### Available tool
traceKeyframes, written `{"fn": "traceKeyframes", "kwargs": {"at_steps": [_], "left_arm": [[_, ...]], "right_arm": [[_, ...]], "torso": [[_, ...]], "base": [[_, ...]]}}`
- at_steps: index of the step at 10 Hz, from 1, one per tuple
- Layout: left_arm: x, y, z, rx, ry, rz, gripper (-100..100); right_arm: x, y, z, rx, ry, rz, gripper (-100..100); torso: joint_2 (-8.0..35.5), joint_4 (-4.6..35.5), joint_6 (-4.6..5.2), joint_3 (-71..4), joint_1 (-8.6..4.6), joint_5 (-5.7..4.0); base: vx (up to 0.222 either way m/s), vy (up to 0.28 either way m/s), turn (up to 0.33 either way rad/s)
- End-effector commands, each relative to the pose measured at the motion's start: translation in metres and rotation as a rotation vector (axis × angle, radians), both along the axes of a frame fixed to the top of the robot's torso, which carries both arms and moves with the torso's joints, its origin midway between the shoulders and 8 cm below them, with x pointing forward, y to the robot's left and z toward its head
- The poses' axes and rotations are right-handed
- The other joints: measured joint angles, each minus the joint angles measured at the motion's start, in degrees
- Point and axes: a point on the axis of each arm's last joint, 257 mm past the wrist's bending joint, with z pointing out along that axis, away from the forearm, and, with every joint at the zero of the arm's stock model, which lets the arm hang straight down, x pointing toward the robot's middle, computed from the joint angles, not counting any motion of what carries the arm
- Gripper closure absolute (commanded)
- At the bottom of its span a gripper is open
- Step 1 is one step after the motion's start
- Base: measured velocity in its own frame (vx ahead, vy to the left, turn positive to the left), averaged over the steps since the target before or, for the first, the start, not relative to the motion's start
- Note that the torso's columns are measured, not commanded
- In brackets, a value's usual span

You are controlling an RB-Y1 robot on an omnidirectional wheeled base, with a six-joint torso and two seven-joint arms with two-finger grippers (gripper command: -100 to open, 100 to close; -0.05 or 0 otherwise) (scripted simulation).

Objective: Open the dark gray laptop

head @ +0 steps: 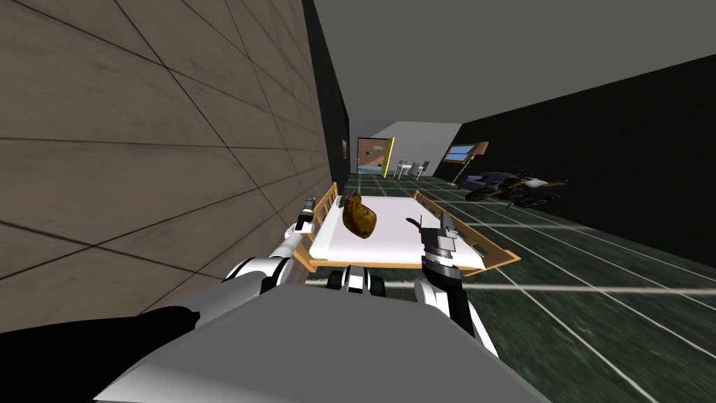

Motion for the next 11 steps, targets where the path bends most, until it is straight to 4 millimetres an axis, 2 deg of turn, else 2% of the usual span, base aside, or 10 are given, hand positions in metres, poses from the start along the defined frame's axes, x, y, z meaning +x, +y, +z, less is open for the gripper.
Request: {"fn": "traceKeyframes", "kwargs": {"at_steps": [1,3,6,8,9,11], "left_arm": [[0.01,0.005,0.016,0.001,0.0,0.001,-100],[0.017,0.008,0.027,0.001,0.0,0.002,-100],[0.031,0.015,0.055,0.0,0.0,0.005,-100],[0.03,0.014,0.054,0.001,0.001,0.005,-100],[0.03,0.014,0.054,0.0,0.002,0.005,0],[0.03,0.014,0.054,0.0,0.002,0.005,0]], "right_arm": [[0.0,0.0,0.0,0.0,0.0,0.0,0],[0.0,0.0,0.0,0.0,0.0,0.0,0],[0.0,0.0,0.0,0.0,0.0,0.0,0],[0.0,0.0,0.0,0.0,0.0,0.0,0],[0.0,0.0,0.0,0.0,0.0,0.0,0],[0.0,0.0,0.0,0.0,0.0,0.0,0]], "torso": [[0.2,0.1,0.02,0.1,-0.04,-0.02],[0.1,0.0,0.0,0.1,-0.02,-0.01],[0.0,0.0,0.01,0.0,-0.03,-0.01],[0.0,0.0,0.01,0.0,0.01,0.0],[-0.1,0.0,0.0,0.0,0.04,0.01],[-0.1,0.0,0.01,0.0,0.01,0.0]], "base": [[-0.045,-0.017,-0.01],[-0.033,-0.011,-0.003],[-0.049,-0.019,-0.009],[-0.026,-0.01,-0.002],[0.0,0.0,0.0],[0.0,0.0,0.0]]}}
